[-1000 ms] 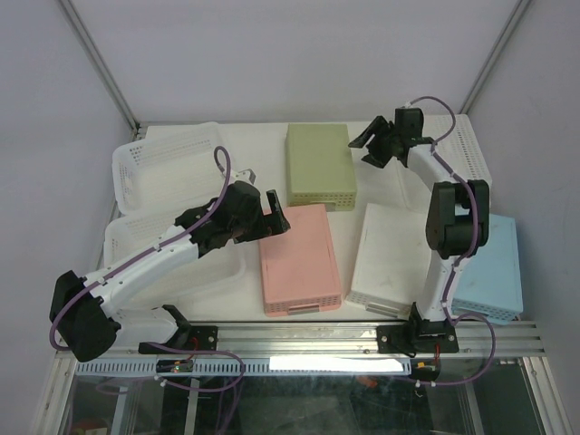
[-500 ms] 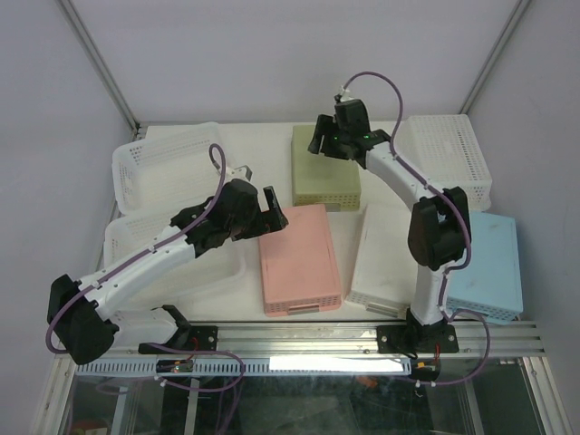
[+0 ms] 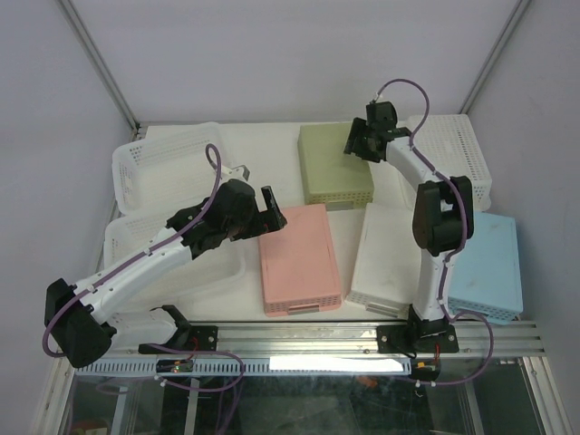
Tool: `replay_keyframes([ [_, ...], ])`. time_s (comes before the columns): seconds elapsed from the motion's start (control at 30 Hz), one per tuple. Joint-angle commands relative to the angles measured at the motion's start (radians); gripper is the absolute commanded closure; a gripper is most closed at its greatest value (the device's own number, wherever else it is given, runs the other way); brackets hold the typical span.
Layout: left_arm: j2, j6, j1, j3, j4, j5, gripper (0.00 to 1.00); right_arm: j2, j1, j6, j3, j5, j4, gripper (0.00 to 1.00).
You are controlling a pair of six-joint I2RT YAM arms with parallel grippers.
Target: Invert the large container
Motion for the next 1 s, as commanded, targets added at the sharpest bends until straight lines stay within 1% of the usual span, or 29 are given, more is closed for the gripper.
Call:
replay_keyframes([
  [0.0,-0.007,0.006,-0.011,0.045,0.018,-0.011,0.01,0.014,-0.06,-0.064,0.035,0.122,-0.09,0.37],
  [0.1,-0.003,0.012,-0.01,0.05,0.018,-0.008,0.01,0.005,-0.1,-0.063,0.041,0.107,-0.096,0.37],
  [0.27,0.011,0.015,-0.011,0.059,0.018,-0.007,0.01,-0.06,-0.084,-0.054,0.048,0.122,-0.093,0.37],
  [0.43,0.021,0.01,-0.015,0.07,0.018,-0.013,0.01,-0.194,0.0,-0.056,-0.016,0.149,0.008,0.37],
  [0.57,0.017,0.007,-0.018,0.071,0.018,-0.016,0.01,-0.225,0.091,-0.066,-0.032,0.114,0.057,0.38],
  [0.67,0.014,0.005,-0.018,0.071,0.017,-0.022,0.01,-0.201,0.157,-0.067,-0.028,0.088,0.085,0.43],
  [0.8,0.007,-0.004,-0.021,0.063,0.014,-0.02,0.01,-0.103,0.222,-0.07,0.049,0.056,0.05,0.54],
  [0.9,0.004,-0.012,-0.03,0.057,0.008,-0.028,0.01,-0.036,0.235,-0.067,0.092,0.037,0.033,0.65],
  [0.97,0.008,-0.019,-0.04,0.059,-0.005,-0.042,0.01,0.01,0.234,-0.07,0.134,0.045,0.001,0.69],
])
